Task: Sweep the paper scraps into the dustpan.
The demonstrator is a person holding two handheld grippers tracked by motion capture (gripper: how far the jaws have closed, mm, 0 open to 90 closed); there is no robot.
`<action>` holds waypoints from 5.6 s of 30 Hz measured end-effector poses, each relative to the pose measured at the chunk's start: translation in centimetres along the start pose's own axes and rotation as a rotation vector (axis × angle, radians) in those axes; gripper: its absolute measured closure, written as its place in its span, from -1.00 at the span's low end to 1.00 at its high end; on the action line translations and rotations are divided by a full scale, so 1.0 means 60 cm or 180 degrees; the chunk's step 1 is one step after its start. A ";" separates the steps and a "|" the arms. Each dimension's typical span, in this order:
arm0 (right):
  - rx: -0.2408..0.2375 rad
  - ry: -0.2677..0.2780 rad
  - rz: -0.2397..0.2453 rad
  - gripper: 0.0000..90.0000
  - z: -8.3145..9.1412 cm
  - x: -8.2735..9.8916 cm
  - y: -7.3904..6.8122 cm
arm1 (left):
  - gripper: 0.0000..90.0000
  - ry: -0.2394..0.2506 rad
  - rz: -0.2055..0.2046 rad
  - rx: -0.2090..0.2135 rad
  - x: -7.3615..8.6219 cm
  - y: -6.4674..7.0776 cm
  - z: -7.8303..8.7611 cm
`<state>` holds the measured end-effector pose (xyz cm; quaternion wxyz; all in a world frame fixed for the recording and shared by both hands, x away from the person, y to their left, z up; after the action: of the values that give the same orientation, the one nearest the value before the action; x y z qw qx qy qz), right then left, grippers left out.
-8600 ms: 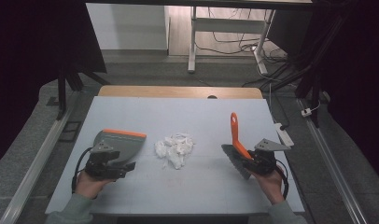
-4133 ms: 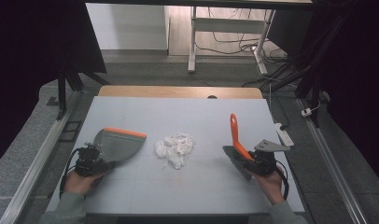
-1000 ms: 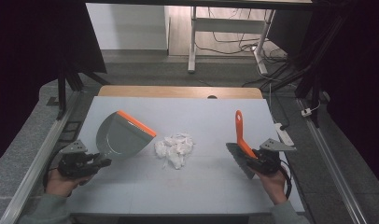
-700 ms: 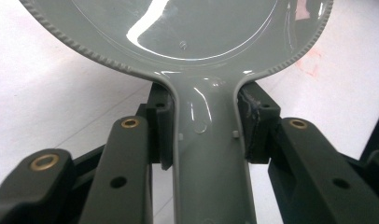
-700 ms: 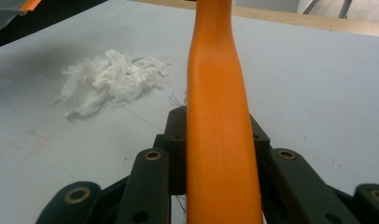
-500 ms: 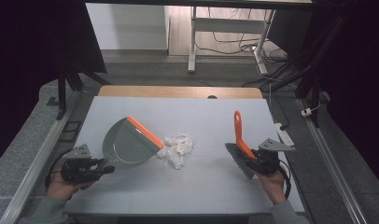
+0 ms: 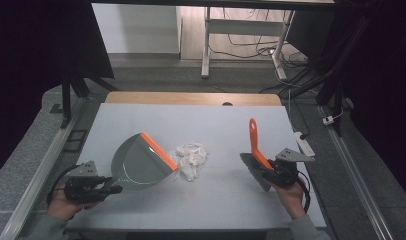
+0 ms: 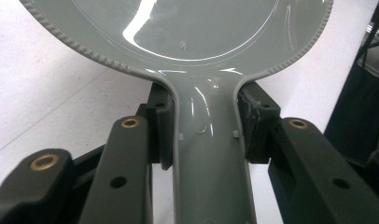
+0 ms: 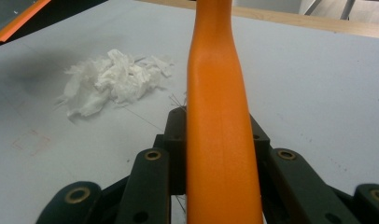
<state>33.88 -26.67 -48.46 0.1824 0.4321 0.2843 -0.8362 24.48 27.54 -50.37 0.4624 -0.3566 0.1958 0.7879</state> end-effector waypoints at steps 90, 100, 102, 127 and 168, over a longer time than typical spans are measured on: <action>-0.0001 -0.0166 0.0063 0.56 -0.258 -0.095 -0.070 | 0.36 -0.0653 -0.0121 0.0368 0.025 0.021 -0.044; 0.0064 -0.0233 0.0108 0.56 -0.280 -0.096 -0.072 | 0.36 -0.0673 -0.0100 0.0443 0.020 0.018 -0.057; 0.0082 -0.0246 0.0114 0.56 -0.282 -0.095 -0.070 | 0.36 -0.0674 -0.0093 0.0452 0.020 0.018 -0.058; 0.0291 -0.0574 0.0218 0.56 -0.343 -0.094 -0.080 | 0.36 -0.0703 -0.0055 0.0618 0.024 0.002 -0.060; -0.0518 -0.0819 0.0541 0.56 -0.350 -0.021 -0.245 | 0.36 -0.0771 -0.0051 0.0543 0.007 0.010 -0.088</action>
<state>39.47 -1.94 -52.51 0.3217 0.3278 0.2879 -0.8404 25.84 24.11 -54.20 0.5175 -0.2199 0.2020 0.8019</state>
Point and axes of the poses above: each handheld gripper's, and its own axes: z roughly backward along the jaws, x roughly out of its underside, y roughly to its right, the point moved 2 cm from there along -z, roughly forward along the jaws, and after that the axes turned 15 degrees about -z, right-handed, at the moved point
